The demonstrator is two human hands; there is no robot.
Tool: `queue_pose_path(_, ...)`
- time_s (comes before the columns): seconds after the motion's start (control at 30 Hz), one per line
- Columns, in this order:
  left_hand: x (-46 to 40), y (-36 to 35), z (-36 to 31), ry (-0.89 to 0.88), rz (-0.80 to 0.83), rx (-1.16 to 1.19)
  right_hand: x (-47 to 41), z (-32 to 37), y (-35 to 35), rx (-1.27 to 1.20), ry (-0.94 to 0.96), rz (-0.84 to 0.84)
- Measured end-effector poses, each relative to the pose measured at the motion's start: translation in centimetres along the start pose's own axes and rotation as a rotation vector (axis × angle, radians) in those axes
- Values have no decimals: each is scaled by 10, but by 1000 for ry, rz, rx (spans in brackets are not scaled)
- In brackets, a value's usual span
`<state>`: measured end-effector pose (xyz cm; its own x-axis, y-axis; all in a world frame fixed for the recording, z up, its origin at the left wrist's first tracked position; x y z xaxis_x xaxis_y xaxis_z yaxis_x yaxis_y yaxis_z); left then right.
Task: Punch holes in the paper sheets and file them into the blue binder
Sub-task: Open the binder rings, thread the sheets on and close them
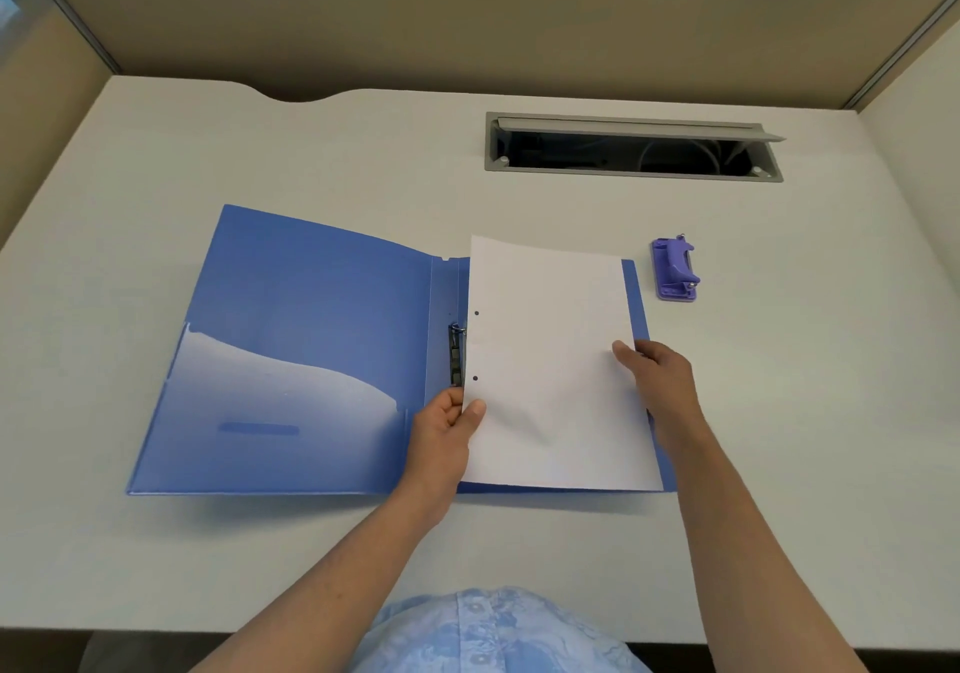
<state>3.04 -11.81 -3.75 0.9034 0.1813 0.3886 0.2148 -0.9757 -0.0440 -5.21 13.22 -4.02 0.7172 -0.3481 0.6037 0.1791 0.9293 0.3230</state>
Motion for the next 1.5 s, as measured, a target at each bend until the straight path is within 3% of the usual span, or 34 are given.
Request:
queue_pose_path(0.23, 2, -1, 5, 66, -1, 123, 8, -4, 1, 8, -40, 157)
queue_pose_path(0.4, 1, 3, 11, 93, -8, -83, 14, 0, 6, -67, -42, 168)
queue_pose_path(0.53, -5, 16, -9, -53, -77, -421, 20, 4, 9, -117, -35, 161)
queue_pose_path(0.67, -17, 25, -30, -353, -170, -648, 21, 12, 7, -153, -11, 170)
queue_pose_path(0.8, -46, 27, -33, -641, 15, -915, 23, 19, 4, -143, -10, 178)
queue_pose_path(0.93, -73, 30, -35, -617, 315, -1169, 25, 21, 5, -163, -23, 179)
queue_pose_path(1.03, -82, 32, -36, -574, 452, -1232, 26, 22, 7, -170, -34, 190)
queue_pose_path(1.5, -79, 35, -36, -514, 526, -1242, 25, 21, 11, -248, -76, 269)
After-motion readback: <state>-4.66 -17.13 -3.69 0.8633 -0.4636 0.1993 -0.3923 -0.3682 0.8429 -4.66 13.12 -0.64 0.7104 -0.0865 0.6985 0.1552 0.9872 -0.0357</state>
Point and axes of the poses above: each hand's wrist, its own x-axis away from the middle knuckle, its own y-axis out of the back of the hand, z = x × y, the point moved 2 cm from there along -x, towards the middle knuckle, and after that the axes turned 9 degrees about -y, right-handed, at the moved point
